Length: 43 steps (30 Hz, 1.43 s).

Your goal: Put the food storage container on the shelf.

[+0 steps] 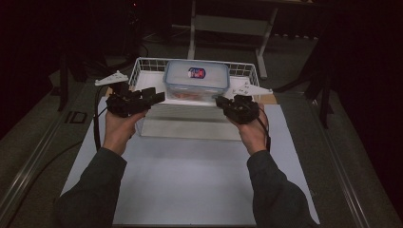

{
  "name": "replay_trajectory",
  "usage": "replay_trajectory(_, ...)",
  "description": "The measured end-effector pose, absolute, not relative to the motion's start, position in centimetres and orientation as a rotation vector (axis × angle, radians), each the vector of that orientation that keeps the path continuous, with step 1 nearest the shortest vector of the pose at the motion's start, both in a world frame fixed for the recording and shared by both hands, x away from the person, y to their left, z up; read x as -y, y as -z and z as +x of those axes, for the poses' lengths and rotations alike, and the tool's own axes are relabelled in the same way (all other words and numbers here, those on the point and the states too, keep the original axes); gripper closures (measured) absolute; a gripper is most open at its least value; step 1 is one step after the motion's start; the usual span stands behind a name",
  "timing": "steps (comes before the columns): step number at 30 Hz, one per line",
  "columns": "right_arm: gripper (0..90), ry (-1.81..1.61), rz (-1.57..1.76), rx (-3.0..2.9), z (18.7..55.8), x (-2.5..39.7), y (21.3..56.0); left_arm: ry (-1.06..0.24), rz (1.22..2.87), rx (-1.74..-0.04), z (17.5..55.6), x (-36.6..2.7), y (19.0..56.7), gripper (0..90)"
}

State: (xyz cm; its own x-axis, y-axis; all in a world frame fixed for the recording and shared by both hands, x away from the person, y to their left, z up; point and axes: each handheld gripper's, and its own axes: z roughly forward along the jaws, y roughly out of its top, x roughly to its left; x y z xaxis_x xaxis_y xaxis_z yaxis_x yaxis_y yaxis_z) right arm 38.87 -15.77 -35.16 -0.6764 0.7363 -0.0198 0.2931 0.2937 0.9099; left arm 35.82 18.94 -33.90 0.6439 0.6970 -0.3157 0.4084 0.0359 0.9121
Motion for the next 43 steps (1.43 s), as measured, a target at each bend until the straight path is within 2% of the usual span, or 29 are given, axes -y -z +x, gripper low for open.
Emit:
replay_trajectory(8, 51.3, -1.130, 0.758, -2.301, 35.7, 15.2, 37.0, -0.432, 1.755, -0.933, 32.6, -18.9, 35.0, 43.9)
replay_trajectory(19, 31.4, -1.124, 0.793, -2.405, 31.1, 18.3, 40.1, -0.476, 1.902, -0.900, 28.8, -19.7, 37.6, 37.5)
replay_trajectory(27, 23.2, -1.181, 0.882, -2.380, 28.6, 21.3, 41.5, -0.477, 1.912, -0.880, 25.1, -20.5, 40.6, 30.1)
replay_trajectory(33, 15.6, -1.295, 0.948, -2.288, 26.2, 23.9, 42.1, -0.498, 1.892, -0.925, 22.6, -22.3, 43.0, 24.0)
replay_trajectory(38, 14.5, -1.341, 0.979, -2.214, 24.7, 25.7, 42.9, -0.512, 1.872, -0.994, 21.3, -23.9, 45.0, 22.9)
replay_trajectory(43, 14.6, -1.368, 1.007, -2.188, 24.1, 26.8, 43.9, -0.528, 1.855, -1.018, 21.2, -24.3, 45.4, 22.8)
